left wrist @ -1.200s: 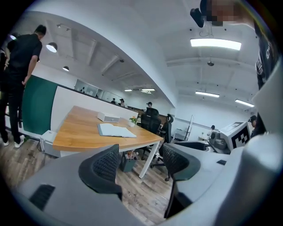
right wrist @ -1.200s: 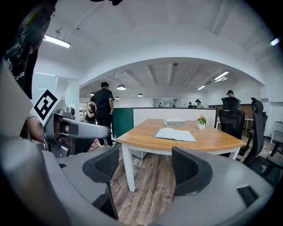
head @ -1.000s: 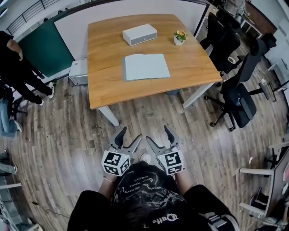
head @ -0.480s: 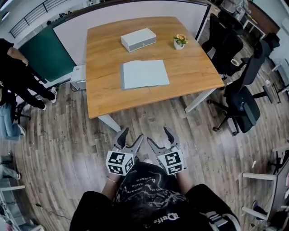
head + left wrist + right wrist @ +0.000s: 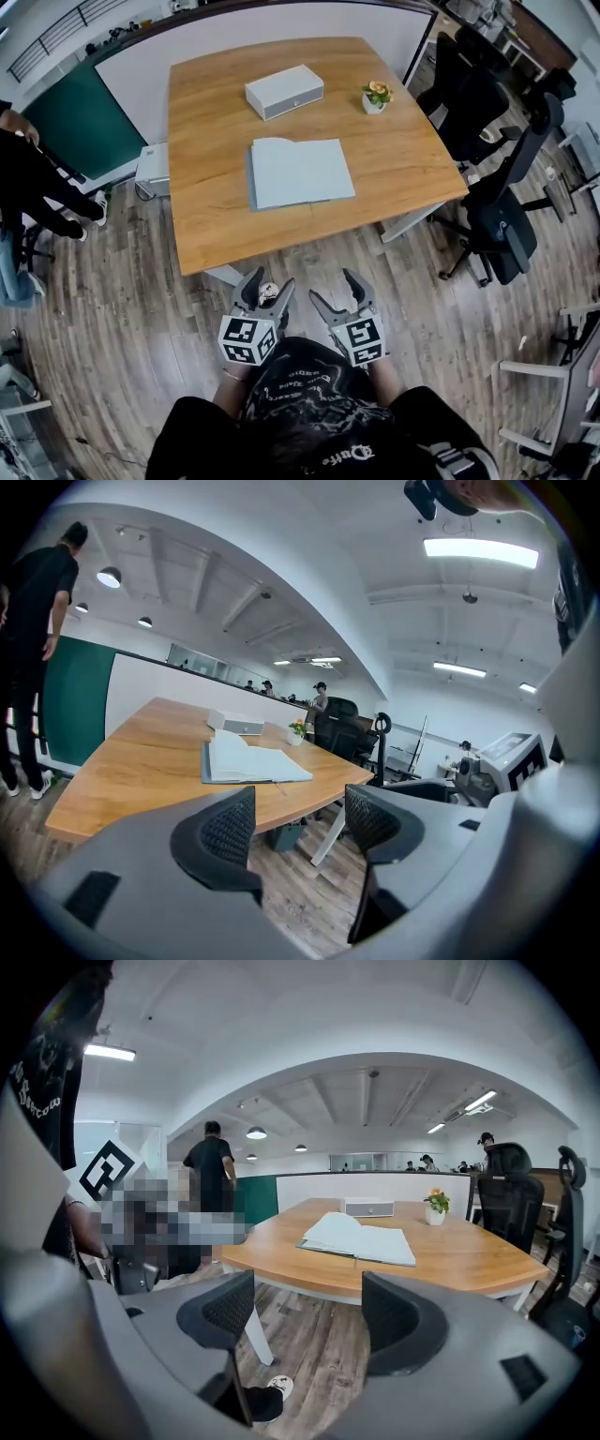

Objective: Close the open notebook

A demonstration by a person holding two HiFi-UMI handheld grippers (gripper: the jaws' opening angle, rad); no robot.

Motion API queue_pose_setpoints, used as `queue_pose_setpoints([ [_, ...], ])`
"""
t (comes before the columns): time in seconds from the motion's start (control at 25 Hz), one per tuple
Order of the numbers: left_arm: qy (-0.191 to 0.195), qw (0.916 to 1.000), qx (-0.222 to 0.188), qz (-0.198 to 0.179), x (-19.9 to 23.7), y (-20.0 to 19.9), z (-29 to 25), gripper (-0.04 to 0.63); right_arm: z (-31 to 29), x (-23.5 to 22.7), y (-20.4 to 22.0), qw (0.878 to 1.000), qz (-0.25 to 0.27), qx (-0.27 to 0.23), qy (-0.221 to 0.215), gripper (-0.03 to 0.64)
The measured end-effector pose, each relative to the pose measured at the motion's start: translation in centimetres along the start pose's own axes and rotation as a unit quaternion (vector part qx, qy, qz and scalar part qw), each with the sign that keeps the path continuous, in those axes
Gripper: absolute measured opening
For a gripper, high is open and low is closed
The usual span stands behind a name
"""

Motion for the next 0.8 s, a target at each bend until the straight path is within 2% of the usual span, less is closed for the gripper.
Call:
queue_pose_setpoints([
  [0.48,-0.01,0.9993,0.034,0.008,8.9,-6.1,-8.2,0.322,-9.7,-4.0,-4.8,0.999,-0.005,0.018,0.029,0.347],
  [0.8,-0.008,0.9981,0.061,0.008,13.8,-8.2,-12.1,0.322,-15.5,-5.2,-7.1,0.999,-0.01,0.025,0.04,0.347],
])
Point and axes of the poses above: the fingertips, and each gripper's own axes: z backward along the fingers, x to its left, y out of its underside, the point moved 2 cm from there along z, backward along the fingers, and after that the axes turned 7 degrees about z, right-handed, at the moved point
